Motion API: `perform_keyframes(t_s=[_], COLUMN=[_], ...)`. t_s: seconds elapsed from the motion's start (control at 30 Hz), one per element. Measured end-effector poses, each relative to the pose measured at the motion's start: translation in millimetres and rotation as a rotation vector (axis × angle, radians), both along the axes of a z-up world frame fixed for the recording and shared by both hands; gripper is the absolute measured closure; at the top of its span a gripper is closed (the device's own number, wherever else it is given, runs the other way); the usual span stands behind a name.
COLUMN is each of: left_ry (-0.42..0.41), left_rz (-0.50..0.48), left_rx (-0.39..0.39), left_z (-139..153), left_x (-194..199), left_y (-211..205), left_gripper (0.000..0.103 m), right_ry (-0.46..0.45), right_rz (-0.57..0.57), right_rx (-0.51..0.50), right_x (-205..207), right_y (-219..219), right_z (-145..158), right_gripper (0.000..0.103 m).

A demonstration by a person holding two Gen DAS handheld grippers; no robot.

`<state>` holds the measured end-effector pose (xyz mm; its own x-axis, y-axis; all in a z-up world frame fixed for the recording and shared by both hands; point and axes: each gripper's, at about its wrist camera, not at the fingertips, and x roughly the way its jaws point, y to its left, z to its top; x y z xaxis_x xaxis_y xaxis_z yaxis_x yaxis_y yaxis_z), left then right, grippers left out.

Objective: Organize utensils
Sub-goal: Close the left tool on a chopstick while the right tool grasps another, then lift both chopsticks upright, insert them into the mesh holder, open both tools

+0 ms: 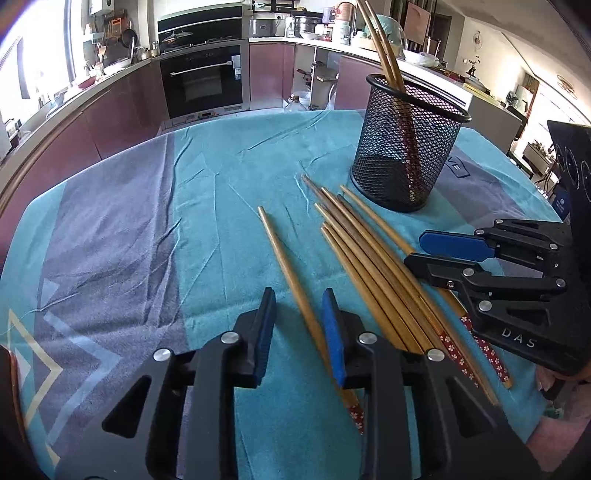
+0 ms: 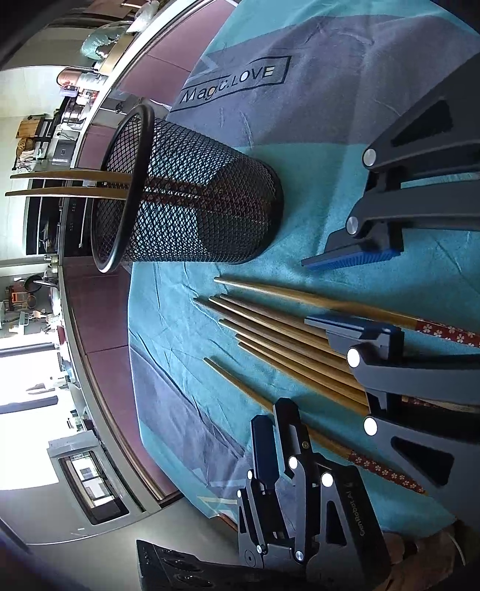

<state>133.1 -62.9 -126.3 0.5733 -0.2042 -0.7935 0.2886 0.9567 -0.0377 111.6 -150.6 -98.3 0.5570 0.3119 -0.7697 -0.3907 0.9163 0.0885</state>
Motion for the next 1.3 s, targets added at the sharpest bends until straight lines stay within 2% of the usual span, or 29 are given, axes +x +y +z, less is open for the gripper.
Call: perform_keyframes(t_s=[0.1,0.17,0.4,0.57,0.77,1.07,1.3], left_ry=[0.003,0.004,0.006,-0.004,-0.038,-0.125,-0.218], left_rz=[0.012,0.022,0.057,0.063,0.02,-0.073,-0.121], left_rx=[-0.007,-0.015,-0.05,-0.068,-0.171,-0.308,-0.381], left_z=[1,1,1,6,36,91,134], left_x=[1,1,0,-4,-11,-21,-28], left_y=[1,2,5,10,22,30,31], left_gripper=[0.085,0.089,0.095,0.095,0.095,0.096,0.096], right_ry=[0.009,0.014,0.026,0.026,-0.009,-0.12,-0.207], right_rz=[-0.001,-0.003,-0.015,-0.004,0.021,0.036,0.032], right_rx=[0.016,0.027,0.064,0.112,0.214,0.336,0.389], right_x=[4,6,7,2,-8,-23,-25], right_y=[0,0,-5,-12,-24,-45,-61], right_z=[0,0,0,6,28,73,103], right_gripper=[0.093,0.095,0.098,0.098,0.098,0.098,0.098])
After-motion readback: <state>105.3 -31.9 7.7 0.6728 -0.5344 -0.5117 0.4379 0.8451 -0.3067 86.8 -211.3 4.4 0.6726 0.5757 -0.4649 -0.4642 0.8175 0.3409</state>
